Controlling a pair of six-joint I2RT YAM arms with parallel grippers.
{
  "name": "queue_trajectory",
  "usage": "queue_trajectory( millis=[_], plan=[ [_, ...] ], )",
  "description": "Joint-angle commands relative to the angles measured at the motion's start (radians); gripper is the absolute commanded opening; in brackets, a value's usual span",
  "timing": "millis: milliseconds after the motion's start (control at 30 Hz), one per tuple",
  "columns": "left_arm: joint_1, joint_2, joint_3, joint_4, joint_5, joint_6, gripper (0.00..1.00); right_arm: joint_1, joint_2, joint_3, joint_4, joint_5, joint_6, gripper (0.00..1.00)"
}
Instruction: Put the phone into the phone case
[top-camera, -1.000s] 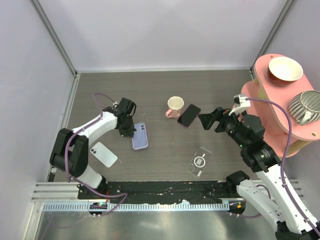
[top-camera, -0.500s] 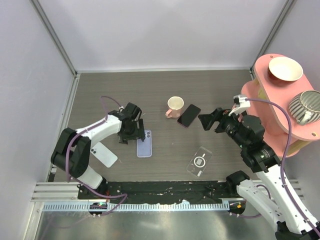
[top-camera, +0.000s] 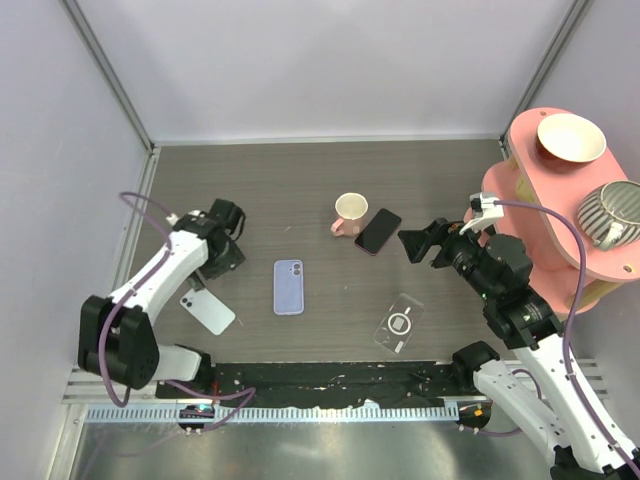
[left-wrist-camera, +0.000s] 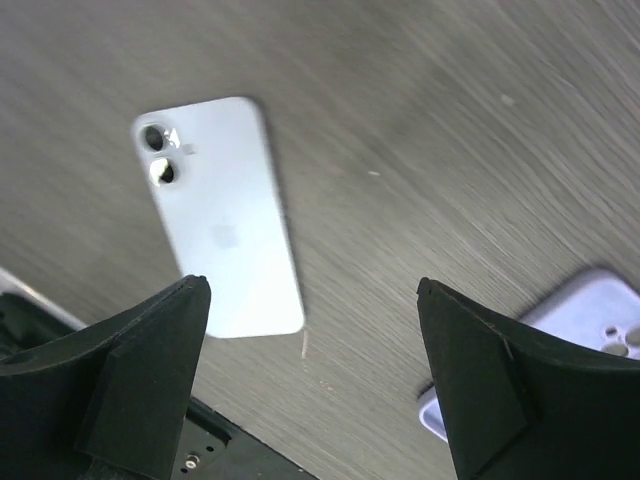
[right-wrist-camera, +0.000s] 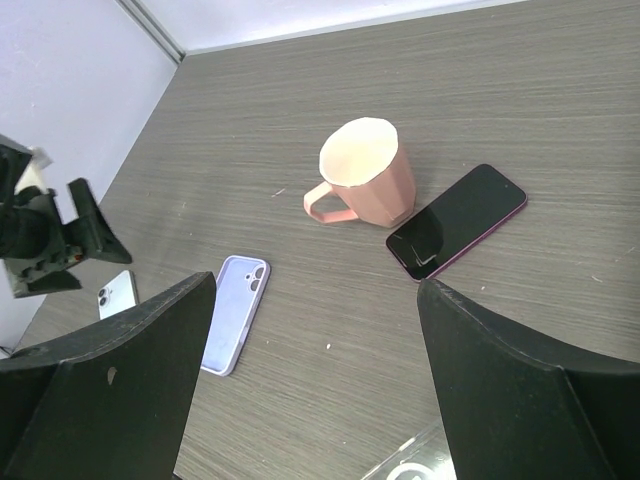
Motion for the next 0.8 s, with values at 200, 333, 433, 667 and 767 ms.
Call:
queue_trajectory(
  millis=[200, 333, 433, 667, 767],
  plan=[
    [0.218, -0.117, -0.146, -0.061, -0.03, -0.184, 0.88, 0.003, -0.019, -0.001, 0.038, -0.001, -0.013, 0.88],
    [0.252, -0.114, -0.229, 0.039, 0.044, -0.173, 0.94, 0.003, -0.017, -0.001, 0.04, -0.003, -0.013, 0.88],
    [0.269, -0.108, -0.272, 0.071, 0.075, -0.186, 0.97, 0.003, -0.02, 0.0, 0.032, -0.003, -0.015, 0.88],
    [0.269, -0.075, -0.327, 0.157, 0.116, -0.183, 1.0, 0.003, -0.024, -0.006, 0.035, -0.003, -0.013, 0.88],
    [0.271, -0.074, -0.344, 0.186, 0.14, -0.18, 1.0, 0.003, -0.022, -0.004, 0.034, -0.006, -0.013, 0.88]
  ],
)
